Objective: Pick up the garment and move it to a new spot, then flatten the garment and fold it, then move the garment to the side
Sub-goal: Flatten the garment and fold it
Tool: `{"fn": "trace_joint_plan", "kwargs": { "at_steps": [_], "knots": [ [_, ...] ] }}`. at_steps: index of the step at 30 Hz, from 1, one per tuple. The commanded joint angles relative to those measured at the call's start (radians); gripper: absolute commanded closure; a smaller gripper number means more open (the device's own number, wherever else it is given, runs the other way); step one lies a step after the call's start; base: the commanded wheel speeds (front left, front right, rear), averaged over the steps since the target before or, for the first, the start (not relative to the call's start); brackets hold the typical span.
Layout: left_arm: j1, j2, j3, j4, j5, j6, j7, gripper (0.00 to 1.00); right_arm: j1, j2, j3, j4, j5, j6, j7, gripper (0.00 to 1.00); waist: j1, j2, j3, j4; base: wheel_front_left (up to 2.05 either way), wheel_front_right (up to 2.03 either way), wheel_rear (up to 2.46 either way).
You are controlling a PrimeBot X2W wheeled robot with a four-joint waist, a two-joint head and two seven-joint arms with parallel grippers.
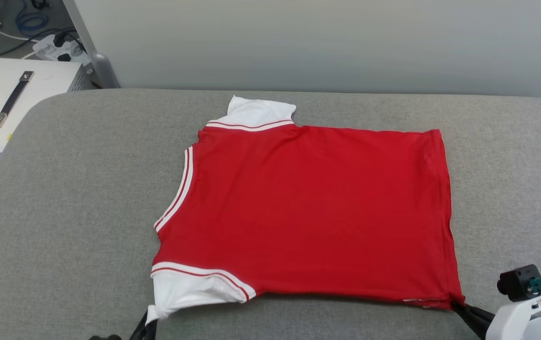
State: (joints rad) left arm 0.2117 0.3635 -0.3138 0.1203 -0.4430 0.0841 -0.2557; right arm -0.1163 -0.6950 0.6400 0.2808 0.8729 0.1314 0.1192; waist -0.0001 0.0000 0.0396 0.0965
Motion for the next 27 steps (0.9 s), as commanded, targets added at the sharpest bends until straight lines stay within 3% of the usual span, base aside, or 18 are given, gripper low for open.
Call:
{"fn": "trace_joint_plan", "kwargs": {
  "at_steps": [1,14,27],
  "knots": [
    [0.031,-0.006,0.006,0.002,-0.015,0.012,-0.004,1.0,0.024,0.005,-0.009,-0.009,-0.006,-0.001,0.003,1.0,0.0001,0.0,-0.021,-0.004,0.0,0.0,0.0],
    [0.113,-0.021,-0.03,0.027,-0.046,-0.008,0.007,1.0,0.138,0.006,-0.082,-0.052,-0.038,-0.001,0.056,1.0,0.0001,0.0,-0.045,0.001,0.0,0.0,0.0],
    [-0.204,0.049,-0.067,0.084,0.049,-0.088,0.04,1.0,0.095,0.039,-0.187,-0.144,-0.064,-0.001,0.108,1.0,0.0001,0.0,0.017,-0.008,0.0,0.0,0.0]
  ]
}}
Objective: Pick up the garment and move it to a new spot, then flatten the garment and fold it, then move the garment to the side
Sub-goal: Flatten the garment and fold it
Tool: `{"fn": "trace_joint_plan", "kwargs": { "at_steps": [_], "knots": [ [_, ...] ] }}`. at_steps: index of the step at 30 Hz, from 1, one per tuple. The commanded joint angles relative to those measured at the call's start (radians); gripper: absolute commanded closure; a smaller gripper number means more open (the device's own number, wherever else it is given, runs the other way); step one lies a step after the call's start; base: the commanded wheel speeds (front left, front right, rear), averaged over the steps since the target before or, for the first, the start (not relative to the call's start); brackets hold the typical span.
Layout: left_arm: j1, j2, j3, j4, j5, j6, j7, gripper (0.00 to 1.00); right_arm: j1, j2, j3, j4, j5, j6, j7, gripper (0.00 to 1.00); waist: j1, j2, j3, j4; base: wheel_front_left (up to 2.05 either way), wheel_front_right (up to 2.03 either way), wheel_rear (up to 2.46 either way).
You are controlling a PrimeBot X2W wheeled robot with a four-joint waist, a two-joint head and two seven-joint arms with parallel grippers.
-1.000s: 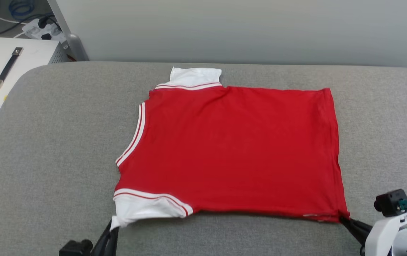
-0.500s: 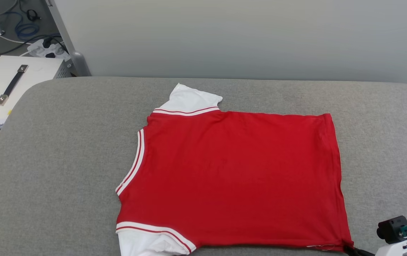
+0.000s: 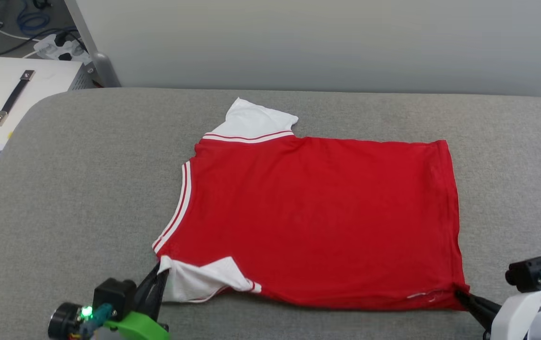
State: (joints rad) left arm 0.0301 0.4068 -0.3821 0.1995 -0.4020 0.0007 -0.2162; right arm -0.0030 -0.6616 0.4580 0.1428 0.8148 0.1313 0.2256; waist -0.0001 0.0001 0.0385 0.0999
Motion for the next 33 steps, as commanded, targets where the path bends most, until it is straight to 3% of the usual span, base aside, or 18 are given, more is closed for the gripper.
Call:
{"fn": "trace_joint_plan", "kwargs": {
  "at_steps": [1,14,24,33],
  "knots": [
    [-0.058,0.011,-0.001,0.02,0.013,-0.016,0.005,1.0,-0.031,0.01,-0.013,-0.011,-0.008,-0.001,0.009,1.0,0.0001,-0.0001,0.027,-0.014,0.0,0.0,0.0],
    [-0.447,0.038,-0.053,0.244,0.055,-0.109,0.032,1.0,-0.219,0.046,-0.066,-0.004,-0.003,-0.001,0.066,1.0,0.0001,-0.0001,0.161,-0.05,0.0,0.0,0.0],
    [-0.623,0.017,-0.135,0.474,0.04,-0.129,0.009,1.0,-0.407,0.075,-0.017,0.107,-0.021,-0.001,0.073,1.0,0.0001,-0.0001,0.261,-0.067,0.0,0.0,0.0],
    [-0.683,-0.014,-0.235,0.645,-0.019,-0.131,-0.027,1.0,-0.481,0.09,0.079,0.224,-0.031,-0.001,0.04,1.0,0.0001,-0.0001,0.277,-0.061,0.0,0.0,0.0]
  ]
}}
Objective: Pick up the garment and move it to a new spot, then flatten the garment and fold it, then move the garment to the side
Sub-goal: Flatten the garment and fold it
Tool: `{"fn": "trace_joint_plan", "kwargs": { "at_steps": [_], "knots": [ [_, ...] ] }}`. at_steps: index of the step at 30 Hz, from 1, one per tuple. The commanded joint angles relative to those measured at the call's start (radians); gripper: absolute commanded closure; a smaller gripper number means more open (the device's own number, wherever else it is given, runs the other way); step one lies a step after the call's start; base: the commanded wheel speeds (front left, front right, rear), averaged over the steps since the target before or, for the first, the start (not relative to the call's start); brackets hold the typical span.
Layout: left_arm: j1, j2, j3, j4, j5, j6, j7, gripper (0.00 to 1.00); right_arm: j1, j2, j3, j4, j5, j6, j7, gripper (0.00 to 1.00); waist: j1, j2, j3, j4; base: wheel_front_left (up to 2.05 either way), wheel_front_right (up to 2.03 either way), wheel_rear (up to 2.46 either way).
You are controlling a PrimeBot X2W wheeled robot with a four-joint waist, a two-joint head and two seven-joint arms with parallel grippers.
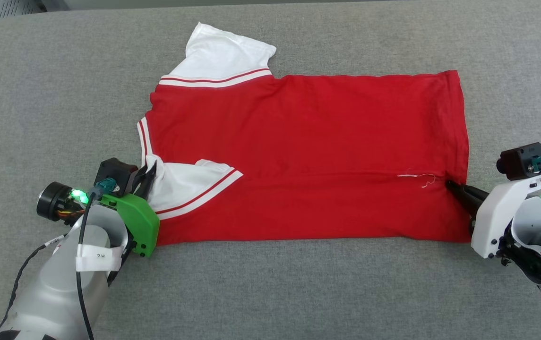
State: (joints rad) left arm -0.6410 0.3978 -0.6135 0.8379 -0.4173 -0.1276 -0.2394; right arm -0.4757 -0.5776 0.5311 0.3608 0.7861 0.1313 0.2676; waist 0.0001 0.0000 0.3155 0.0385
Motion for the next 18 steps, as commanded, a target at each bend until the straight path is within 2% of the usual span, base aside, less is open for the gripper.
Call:
{"fn": "trace_joint_plan", "kwargs": {
  "at_steps": [1,4,5,6,7,8,18],
  "knots": [
    [-0.016,-0.008,-0.016,0.018,-0.014,-0.003,-0.007,1.0,-0.012,0.009,0.016,0.018,0.002,-0.001,-0.009,1.0,-0.0001,0.0,-0.001,0.002,0.0,0.0,0.0],
    [-0.027,-0.014,-0.042,0.043,-0.048,-0.003,-0.014,1.0,-0.02,0.012,0.032,0.036,0.017,-0.001,-0.028,1.0,-0.0001,0.0,-0.006,0.007,0.0,0.0,0.0],
    [-0.032,-0.012,-0.048,0.049,-0.06,-0.003,-0.016,1.0,-0.022,0.011,0.035,0.04,0.02,-0.001,-0.036,0.96,-0.0001,0.0,-0.009,0.008,0.0,0.0,0.0],
    [-0.036,-0.011,-0.05,0.053,-0.071,-0.003,-0.017,0.98,-0.024,0.01,0.037,0.043,0.024,-0.001,-0.042,0.62,-0.0001,0.0,-0.014,0.009,0.0,0.0,0.0],
    [-0.04,-0.008,-0.054,0.057,-0.084,-0.003,-0.018,0.18,-0.025,0.008,0.038,0.044,0.028,-0.001,-0.051,0.0,-0.0001,0.0,-0.022,0.01,0.0,0.0,0.0],
    [-0.045,-0.004,-0.058,0.058,-0.09,-0.003,-0.019,0.0,-0.024,0.006,0.036,0.044,0.031,-0.001,-0.06,0.0,-0.0001,0.0,-0.03,0.012,0.0,0.0,0.0],
    [-0.049,0.073,-0.124,0.004,-0.16,-0.003,0.002,0.0,0.077,-0.055,-0.014,-0.053,0.058,-0.001,-0.124,0.0,-0.0001,0.0,-0.136,0.025,0.0,0.0,0.0]
  ]
}}
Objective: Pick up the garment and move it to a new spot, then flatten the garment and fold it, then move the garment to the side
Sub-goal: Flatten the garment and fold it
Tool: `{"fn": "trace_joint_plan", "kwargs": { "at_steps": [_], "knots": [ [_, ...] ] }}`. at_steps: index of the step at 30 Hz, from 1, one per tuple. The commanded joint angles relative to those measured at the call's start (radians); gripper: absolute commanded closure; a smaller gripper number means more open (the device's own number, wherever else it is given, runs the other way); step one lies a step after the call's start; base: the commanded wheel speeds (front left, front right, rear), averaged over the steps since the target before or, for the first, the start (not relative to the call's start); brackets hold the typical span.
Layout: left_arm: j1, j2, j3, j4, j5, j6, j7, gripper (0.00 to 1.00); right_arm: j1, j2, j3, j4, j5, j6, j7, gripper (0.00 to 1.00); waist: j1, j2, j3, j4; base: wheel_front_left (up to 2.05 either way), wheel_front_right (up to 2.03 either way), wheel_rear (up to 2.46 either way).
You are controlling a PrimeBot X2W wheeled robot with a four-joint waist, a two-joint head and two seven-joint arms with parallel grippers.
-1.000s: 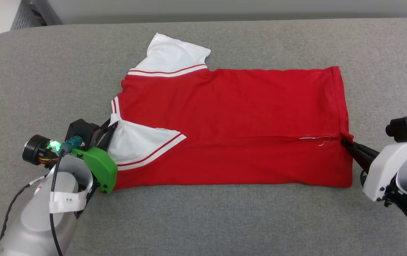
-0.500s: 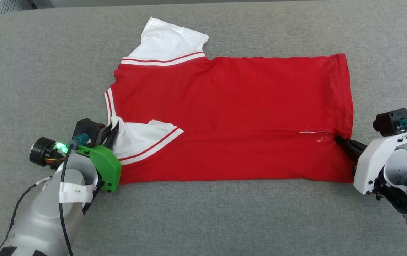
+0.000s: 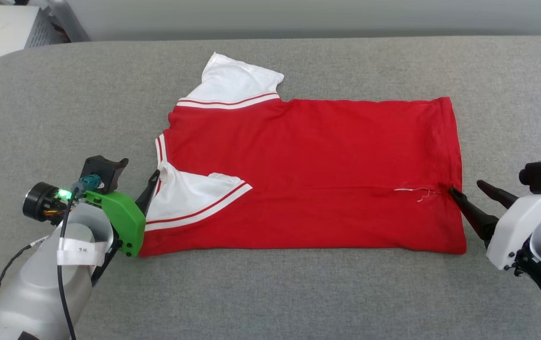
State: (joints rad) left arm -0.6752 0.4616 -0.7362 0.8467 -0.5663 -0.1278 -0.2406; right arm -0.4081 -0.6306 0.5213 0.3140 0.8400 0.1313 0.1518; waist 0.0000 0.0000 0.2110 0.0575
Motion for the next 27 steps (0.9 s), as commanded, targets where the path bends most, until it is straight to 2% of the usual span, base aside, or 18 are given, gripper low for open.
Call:
{"fn": "trace_joint_plan", "kwargs": {
  "at_steps": [1,7,12,20,24,27],
  "knots": [
    [-0.015,0.019,-0.01,-0.014,-0.021,-0.003,0.011,0.0,0.021,-0.007,-0.016,-0.02,0.004,-0.001,-0.012,0.0,0.0,0.0,-0.041,0.007,0.0,0.0,0.0],
    [-0.033,0.083,-0.064,-0.11,-0.1,-0.003,0.128,0.0,0.104,-0.013,-0.108,-0.106,-0.011,-0.001,-0.013,0.0,0.0,0.0,-0.083,0.012,0.0,0.0,0.0],
    [-0.06,0.139,-0.113,-0.23,-0.262,-0.003,0.39,0.0,0.165,0.007,-0.168,-0.159,-0.042,-0.001,0.024,0.0,0.0,0.0,-0.101,0.017,0.0,0.0,0.0],
    [-0.088,0.216,-0.193,-0.367,-0.456,-0.003,0.781,0.0,0.206,0.057,-0.232,-0.209,-0.088,-0.001,0.075,0.0,0.0,0.0,-0.101,0.006,0.0,0.0,0.0],
    [-0.082,0.238,-0.222,-0.381,-0.493,-0.003,0.887,0.0,0.208,0.078,-0.248,-0.228,-0.103,-0.001,0.096,0.0,0.0,0.0,-0.088,-0.009,0.0,0.0,0.0],
    [-0.069,0.234,-0.224,-0.368,-0.516,0.004,0.914,0.0,0.203,0.091,-0.253,-0.239,-0.112,-0.001,0.107,0.0,0.0,0.0,-0.072,-0.024,0.0,0.0,0.0]
  ]
}}
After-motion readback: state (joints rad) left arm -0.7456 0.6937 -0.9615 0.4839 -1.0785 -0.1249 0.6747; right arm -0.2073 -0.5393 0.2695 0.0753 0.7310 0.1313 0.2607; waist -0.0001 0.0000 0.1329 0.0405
